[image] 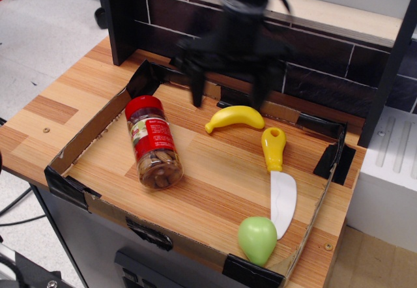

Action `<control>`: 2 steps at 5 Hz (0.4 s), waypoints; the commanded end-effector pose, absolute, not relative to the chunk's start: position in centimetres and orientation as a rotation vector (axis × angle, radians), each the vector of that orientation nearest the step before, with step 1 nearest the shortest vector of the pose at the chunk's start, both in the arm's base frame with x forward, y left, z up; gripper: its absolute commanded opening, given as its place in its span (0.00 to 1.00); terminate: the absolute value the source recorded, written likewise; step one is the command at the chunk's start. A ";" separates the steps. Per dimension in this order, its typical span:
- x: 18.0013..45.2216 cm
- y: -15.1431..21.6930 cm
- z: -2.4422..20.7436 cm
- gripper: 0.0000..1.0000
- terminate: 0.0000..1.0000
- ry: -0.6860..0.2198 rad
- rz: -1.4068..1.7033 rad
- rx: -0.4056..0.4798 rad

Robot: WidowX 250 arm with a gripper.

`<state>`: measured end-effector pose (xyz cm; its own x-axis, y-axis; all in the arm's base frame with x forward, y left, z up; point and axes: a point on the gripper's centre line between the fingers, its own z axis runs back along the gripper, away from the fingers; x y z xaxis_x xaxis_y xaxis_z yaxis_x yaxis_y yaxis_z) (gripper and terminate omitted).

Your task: Upright basil bottle

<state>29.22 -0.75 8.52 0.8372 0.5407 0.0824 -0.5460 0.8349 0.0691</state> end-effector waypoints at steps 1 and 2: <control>29.3 4.5 10.3 1.00 0.00 -0.129 0.714 0.095; 29.4 6.1 10.0 1.00 0.00 -0.103 0.759 0.100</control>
